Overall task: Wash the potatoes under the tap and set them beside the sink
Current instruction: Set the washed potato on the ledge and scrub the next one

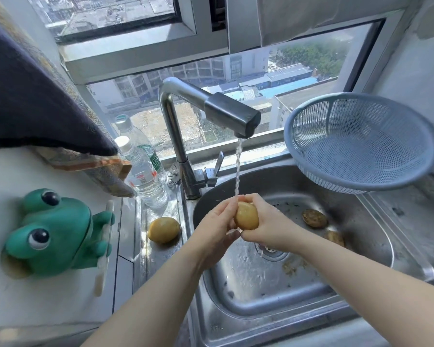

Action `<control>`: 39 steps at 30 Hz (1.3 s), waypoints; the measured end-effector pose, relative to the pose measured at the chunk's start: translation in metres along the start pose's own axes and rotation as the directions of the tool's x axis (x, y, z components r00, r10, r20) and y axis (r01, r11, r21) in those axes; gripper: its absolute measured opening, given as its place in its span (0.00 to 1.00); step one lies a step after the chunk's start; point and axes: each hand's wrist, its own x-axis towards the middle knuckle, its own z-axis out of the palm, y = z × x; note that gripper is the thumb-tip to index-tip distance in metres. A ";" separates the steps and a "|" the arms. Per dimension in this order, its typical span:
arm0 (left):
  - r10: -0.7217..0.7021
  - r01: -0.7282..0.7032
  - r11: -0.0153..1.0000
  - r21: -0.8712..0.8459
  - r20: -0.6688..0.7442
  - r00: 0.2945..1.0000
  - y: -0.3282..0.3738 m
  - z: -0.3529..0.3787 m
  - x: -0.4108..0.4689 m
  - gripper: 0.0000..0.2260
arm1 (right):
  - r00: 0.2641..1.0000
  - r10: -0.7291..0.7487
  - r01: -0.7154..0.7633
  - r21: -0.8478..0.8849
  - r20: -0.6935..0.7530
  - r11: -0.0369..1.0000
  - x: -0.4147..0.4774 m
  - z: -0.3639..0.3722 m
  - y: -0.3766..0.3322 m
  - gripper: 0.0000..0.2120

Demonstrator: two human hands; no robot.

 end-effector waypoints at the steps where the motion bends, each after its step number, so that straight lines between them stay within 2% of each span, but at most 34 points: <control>1: -0.018 0.019 1.000 -0.021 0.048 0.999 0.000 -0.004 -0.002 0.16 | 1.000 0.018 -0.019 0.025 0.015 1.000 0.000 -0.003 0.001 0.26; 3: -0.031 0.036 0.998 -0.043 0.114 0.993 -0.001 -0.010 -0.003 0.21 | 0.998 0.037 -0.039 0.047 0.043 0.998 0.000 -0.005 0.003 0.25; 5: -0.005 0.012 0.998 -0.059 0.119 0.993 -0.002 -0.008 -0.001 0.19 | 0.999 0.035 -0.038 0.072 0.041 0.997 0.000 -0.005 0.002 0.25; 8: 0.072 -0.072 0.996 -0.054 0.010 0.997 -0.001 0.002 0.001 0.09 | 1.000 0.010 -0.009 0.062 -0.015 0.998 0.001 -0.002 0.000 0.24; 10: 0.108 -0.108 0.994 0.004 -0.079 0.991 -0.002 0.010 0.004 0.05 | 0.999 -0.011 0.012 0.025 -0.048 1.000 0.002 0.000 0.001 0.25; 15: 0.066 -0.070 0.997 -0.011 -0.221 0.973 -0.001 0.015 0.011 0.13 | 0.997 -0.032 0.030 -0.030 -0.065 0.999 0.003 0.005 0.003 0.27; 17: 0.055 -0.055 0.998 0.005 -0.193 0.980 0.001 0.012 0.010 0.13 | 0.997 -0.034 0.034 -0.011 -0.068 0.999 0.003 0.005 0.003 0.26; 20: 0.058 -0.057 0.998 0.017 -0.080 0.995 -0.002 0.005 0.004 0.13 | 0.998 -0.030 0.031 0.012 -0.059 0.999 0.004 0.002 0.004 0.25; 23: 0.067 -0.071 0.994 0.082 0.044 0.997 -0.009 -0.003 0.000 0.17 | 0.999 -0.015 0.017 0.049 -0.046 0.999 0.004 0.001 0.005 0.24; 25: 0.091 -0.099 0.987 0.128 0.071 0.993 -0.010 -0.001 0.000 0.18 | 0.998 -0.007 0.011 0.057 -0.058 0.998 0.004 0.002 0.006 0.24; 27: 0.120 -0.118 0.982 0.147 -0.008 0.993 -0.010 0.005 0.001 0.13 | 0.996 -0.016 0.015 -0.007 -0.091 1.000 0.004 0.005 0.006 0.26; 31: 0.173 -0.120 0.974 0.192 -0.289 0.942 -0.007 0.022 0.010 0.05 | 0.984 -0.077 0.044 -0.198 -0.163 0.979 0.003 0.016 0.005 0.28; 33: 0.121 -0.055 0.985 0.166 -0.418 0.900 -0.004 0.026 0.013 0.07 | 0.983 -0.100 0.056 -0.271 -0.154 0.961 0.002 0.022 0.006 0.28; 35: -0.009 0.020 1.000 0.017 -0.481 0.876 -0.001 0.025 0.016 0.08 | 0.986 -0.087 0.047 -0.270 -0.140 0.962 0.002 0.024 0.008 0.29; 37: -0.118 0.075 0.991 -0.110 -0.456 0.882 -0.002 0.019 0.015 0.07 | 0.987 -0.070 0.042 -0.195 -0.143 0.980 0.003 0.023 0.009 0.28; 39: -0.160 0.107 0.982 -0.157 -0.386 0.908 -0.006 0.014 0.011 0.06 | 0.989 -0.046 0.031 -0.115 -0.137 0.993 0.004 0.021 0.010 0.27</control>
